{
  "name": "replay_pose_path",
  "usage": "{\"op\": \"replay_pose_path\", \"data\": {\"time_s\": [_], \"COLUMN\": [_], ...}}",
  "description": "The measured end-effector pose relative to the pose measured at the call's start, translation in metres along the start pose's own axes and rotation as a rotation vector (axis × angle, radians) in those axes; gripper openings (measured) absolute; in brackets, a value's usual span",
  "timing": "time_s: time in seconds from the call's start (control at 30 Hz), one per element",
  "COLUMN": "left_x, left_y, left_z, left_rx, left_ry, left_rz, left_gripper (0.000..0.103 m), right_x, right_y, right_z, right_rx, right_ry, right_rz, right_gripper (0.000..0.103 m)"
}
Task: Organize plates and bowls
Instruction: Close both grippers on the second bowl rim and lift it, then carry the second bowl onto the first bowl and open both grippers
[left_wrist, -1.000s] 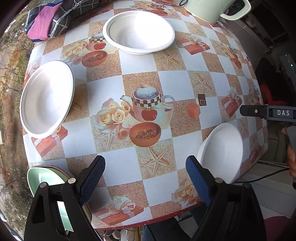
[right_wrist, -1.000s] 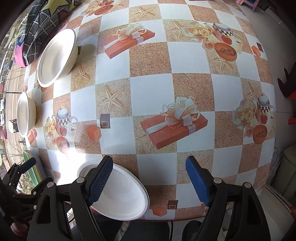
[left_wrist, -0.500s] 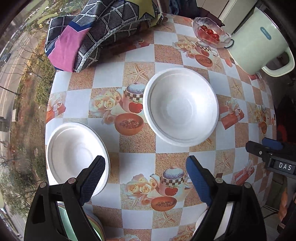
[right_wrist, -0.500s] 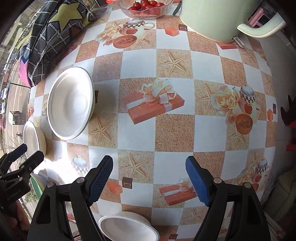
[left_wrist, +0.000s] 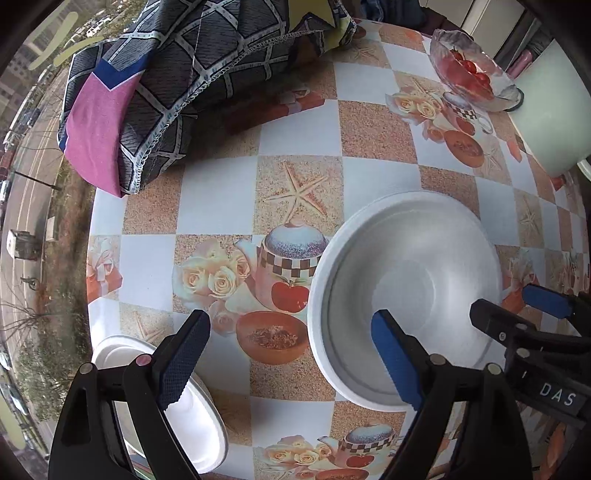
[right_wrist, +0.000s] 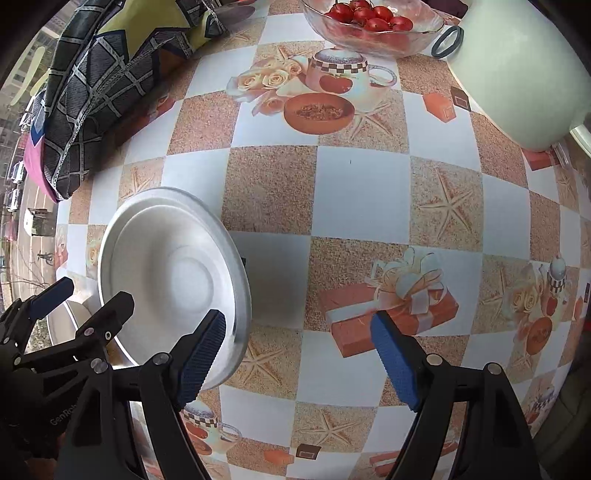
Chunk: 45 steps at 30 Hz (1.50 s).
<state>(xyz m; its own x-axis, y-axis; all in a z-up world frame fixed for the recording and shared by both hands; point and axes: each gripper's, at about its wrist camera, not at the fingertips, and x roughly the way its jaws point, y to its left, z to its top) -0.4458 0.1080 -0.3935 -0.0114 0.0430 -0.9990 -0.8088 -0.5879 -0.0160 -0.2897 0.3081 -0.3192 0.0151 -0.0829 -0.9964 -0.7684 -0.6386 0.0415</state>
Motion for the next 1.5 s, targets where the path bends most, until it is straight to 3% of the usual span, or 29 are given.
{"op": "replay_pose_path", "data": {"time_s": [0.17,0.3,0.33,0.37,0.43,0.53,0.63,0.87,1.2,1.5], "left_x": [0.018,0.032,0.035,0.038,0.039,0.039,0.037,0.038,0.037,0.043], "left_y": [-0.004,-0.003,-0.002,-0.001,-0.001,-0.013,-0.036,-0.074,-0.128,-0.150], "left_z": [0.013,0.021,0.023,0.025,0.027,0.027,0.024,-0.003,-0.092,-0.118], "left_rx": [0.009,-0.008,-0.014,-0.025,-0.036,0.007,0.065,0.150,0.275,0.305], "left_ry": [0.032,0.059,0.071,0.083,0.088,0.078,0.083,0.095,0.125,0.124], "left_rz": [-0.007,-0.004,-0.025,-0.064,-0.119,-0.128,-0.130,-0.131,-0.146,-0.146], "left_gripper": [0.091,0.085,0.082,0.075,0.066,0.052,0.042,0.041,0.042,0.041], "right_x": [0.017,0.025,0.026,0.030,0.032,0.034,0.038,0.046,0.053,0.065], "right_y": [0.007,0.012,0.013,0.016,0.024,0.035,0.043,0.036,0.017,0.031], "right_z": [0.012,0.017,0.017,0.015,0.013,0.013,0.011,-0.019,-0.109,-0.146], "right_rx": [-0.003,-0.023,-0.029,-0.034,-0.041,-0.063,-0.076,-0.062,-0.041,-0.008], "right_ry": [0.012,0.008,0.002,-0.004,-0.018,-0.017,0.003,0.050,0.103,0.112], "right_rz": [0.003,0.001,-0.006,0.003,0.031,0.080,0.101,0.102,0.076,0.053], "right_gripper": [0.082,0.081,0.076,0.063,0.053,0.028,0.015,0.015,0.016,0.018]}}
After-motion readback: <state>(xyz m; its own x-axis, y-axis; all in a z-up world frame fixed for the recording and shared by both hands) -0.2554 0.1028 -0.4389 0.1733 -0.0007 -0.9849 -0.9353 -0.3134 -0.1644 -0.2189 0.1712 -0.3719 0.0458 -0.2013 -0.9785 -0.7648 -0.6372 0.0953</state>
